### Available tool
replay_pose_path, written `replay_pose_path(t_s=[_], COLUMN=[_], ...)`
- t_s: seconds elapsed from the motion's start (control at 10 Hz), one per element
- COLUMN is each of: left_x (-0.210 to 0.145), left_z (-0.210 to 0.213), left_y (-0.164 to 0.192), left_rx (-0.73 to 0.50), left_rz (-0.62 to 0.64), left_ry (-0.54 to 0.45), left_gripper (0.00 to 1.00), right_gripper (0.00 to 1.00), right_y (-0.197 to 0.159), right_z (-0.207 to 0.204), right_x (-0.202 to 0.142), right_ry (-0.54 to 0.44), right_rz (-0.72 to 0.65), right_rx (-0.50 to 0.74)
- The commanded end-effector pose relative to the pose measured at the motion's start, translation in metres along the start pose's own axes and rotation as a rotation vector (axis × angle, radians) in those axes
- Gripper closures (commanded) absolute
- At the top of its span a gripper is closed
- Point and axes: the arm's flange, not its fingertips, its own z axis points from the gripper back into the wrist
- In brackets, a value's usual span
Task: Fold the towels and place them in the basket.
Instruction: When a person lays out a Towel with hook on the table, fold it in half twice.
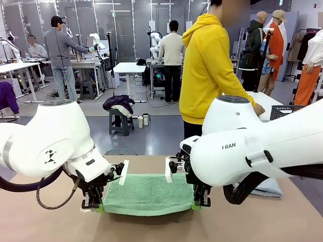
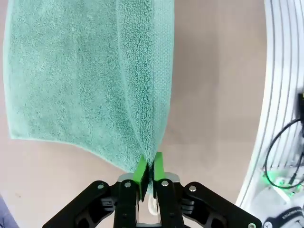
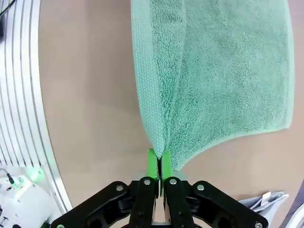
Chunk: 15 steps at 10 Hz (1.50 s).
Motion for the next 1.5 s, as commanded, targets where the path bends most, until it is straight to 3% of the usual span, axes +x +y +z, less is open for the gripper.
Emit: replay_pose_path(t_s=[0.0, 0.2, 0.3, 0.8, 1.1, 1.4], left_x=[-0.001, -0.001, -0.001, 0.027, 0.026, 0.022], left_z=[-0.003, -0.003, -0.002, 0.024, 0.013, -0.009], left_y=[0.001, 0.001, 0.001, 0.095, 0.161, 0.197], left_rx=[-0.003, -0.003, -0.006, -0.081, -0.106, -0.138], left_rz=[0.004, 0.004, 0.004, 0.018, 0.064, 0.116], left_ry=[0.009, 0.009, -0.001, 0.035, 0.016, 0.037], left_gripper=[0.99, 0.99, 0.93, 0.93, 0.93, 0.93], right_gripper=[1.0, 1.0, 0.96, 0.96, 0.96, 0.96], right_y=[0.001, 0.001, 0.001, -0.085, -0.148, -0.186], right_z=[-0.002, -0.002, 0.0, 0.024, 0.01, -0.013], right_x=[0.001, 0.001, 0.001, 0.031, 0.044, 0.049], right_ry=[0.007, 0.007, -0.002, 0.033, 0.073, 0.076], right_rz=[0.002, 0.002, 0.003, -0.062, -0.109, -0.166], right_rx=[-0.001, -0.001, 0.002, 0.1, 0.149, 0.113])
